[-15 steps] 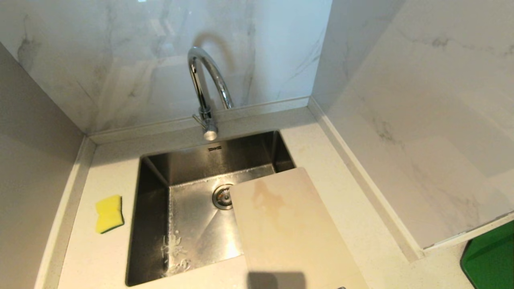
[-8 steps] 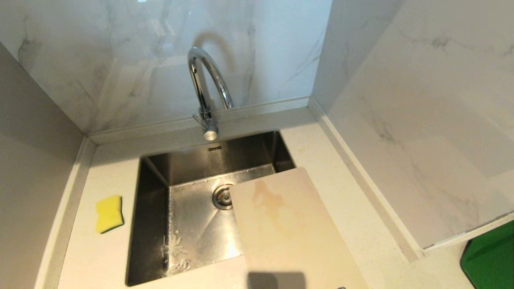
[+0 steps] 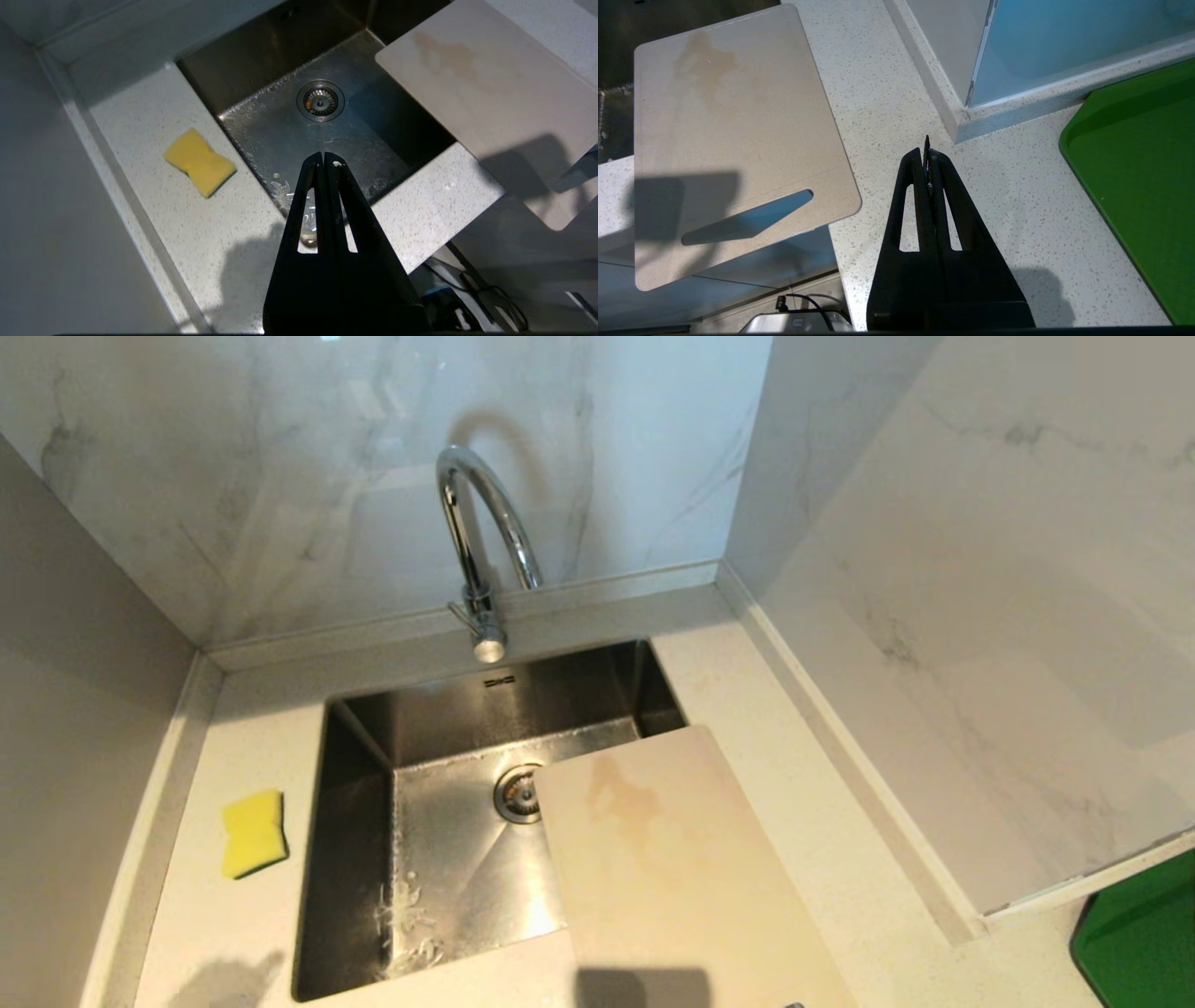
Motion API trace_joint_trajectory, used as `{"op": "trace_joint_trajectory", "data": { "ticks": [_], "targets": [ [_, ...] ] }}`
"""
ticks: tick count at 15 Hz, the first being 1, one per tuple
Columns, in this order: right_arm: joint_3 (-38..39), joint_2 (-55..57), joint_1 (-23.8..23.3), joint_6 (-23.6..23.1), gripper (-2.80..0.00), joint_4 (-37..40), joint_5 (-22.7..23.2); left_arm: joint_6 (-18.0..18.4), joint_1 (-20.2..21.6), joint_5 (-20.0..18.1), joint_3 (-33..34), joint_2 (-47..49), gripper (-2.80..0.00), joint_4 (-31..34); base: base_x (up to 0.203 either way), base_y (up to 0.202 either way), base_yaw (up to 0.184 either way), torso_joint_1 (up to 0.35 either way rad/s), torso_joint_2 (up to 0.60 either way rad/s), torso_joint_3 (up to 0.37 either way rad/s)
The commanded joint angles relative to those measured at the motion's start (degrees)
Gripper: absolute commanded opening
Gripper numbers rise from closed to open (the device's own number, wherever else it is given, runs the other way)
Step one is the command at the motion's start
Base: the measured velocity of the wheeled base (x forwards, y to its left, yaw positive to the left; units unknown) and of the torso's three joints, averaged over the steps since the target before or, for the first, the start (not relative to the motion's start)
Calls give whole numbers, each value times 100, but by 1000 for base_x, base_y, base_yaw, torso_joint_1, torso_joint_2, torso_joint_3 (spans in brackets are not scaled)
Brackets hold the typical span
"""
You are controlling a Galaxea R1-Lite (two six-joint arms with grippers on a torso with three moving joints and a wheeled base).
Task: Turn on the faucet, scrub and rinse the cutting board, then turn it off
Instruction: Turn on the tap
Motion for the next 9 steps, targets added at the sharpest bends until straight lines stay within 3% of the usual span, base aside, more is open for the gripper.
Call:
{"op": "trace_joint_trajectory", "data": {
  "ticks": [1,9],
  "targets": [
    [9,-9,-3,2,-280,-2,-2,-90,-22,-55,-807,1727,-280,-42,0,0,0,0,0,0],
    [9,-9,-6,2,-280,-2,-2,-476,-415,-104,-3194,4892,-280,-217,0,0,0,0,0,0]
  ]
}}
